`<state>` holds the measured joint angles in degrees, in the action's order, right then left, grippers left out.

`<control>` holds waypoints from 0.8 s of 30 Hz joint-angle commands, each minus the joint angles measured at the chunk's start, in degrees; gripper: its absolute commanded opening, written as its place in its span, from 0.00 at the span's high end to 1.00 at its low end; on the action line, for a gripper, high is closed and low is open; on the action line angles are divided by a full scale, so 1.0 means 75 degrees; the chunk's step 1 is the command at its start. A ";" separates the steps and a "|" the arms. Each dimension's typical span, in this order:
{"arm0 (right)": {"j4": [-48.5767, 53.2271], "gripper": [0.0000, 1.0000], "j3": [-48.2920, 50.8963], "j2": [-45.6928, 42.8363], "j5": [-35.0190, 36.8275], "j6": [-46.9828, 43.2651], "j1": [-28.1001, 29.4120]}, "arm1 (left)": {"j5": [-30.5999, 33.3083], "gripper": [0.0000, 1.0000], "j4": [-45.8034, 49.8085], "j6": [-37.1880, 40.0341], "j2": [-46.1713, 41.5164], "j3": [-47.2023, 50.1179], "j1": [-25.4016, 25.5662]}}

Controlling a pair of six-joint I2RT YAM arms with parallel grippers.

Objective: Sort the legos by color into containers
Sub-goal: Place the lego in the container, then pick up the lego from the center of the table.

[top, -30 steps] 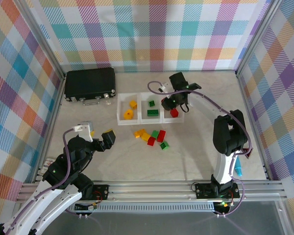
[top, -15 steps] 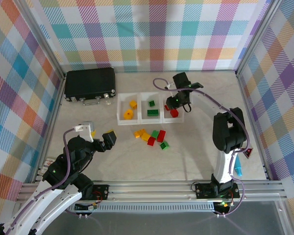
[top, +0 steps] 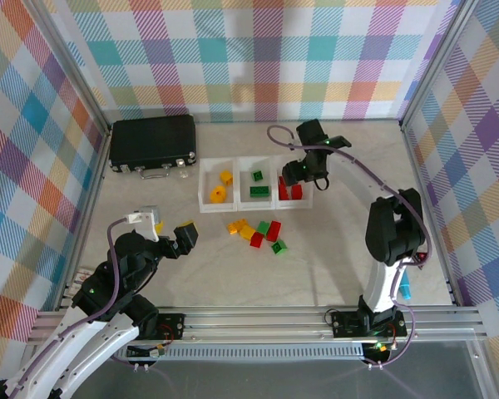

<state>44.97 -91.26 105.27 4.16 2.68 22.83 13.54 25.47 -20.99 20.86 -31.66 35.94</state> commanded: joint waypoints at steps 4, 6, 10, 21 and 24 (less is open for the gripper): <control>0.0802 0.32 0.0262 -0.1293 -0.0219 0.2150 0.0102 | -0.0056 0.00 0.0048 0.0045 -0.0085 -0.0191 -0.0012; 0.0574 0.34 0.0854 -0.1706 -0.0237 0.2548 0.0370 | -0.0048 0.00 0.0008 0.0023 -0.0080 -0.0164 -0.0012; 0.0594 0.34 0.1818 -0.2139 -0.0395 0.3121 0.0972 | -0.0042 0.00 -0.0020 0.0015 -0.0086 -0.0116 -0.0012; 0.0641 0.31 0.3325 -0.2151 0.0168 0.3908 0.2416 | -0.0034 0.00 0.0036 -0.0031 -0.0080 -0.0091 -0.0011; 0.0734 0.29 0.3433 -0.2037 0.0184 0.4433 0.2517 | -0.0014 0.00 0.0092 -0.0062 -0.0092 -0.0091 -0.0011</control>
<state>49.17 -66.41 88.84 4.16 31.40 41.06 13.50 25.56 -21.06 20.86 -31.66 35.94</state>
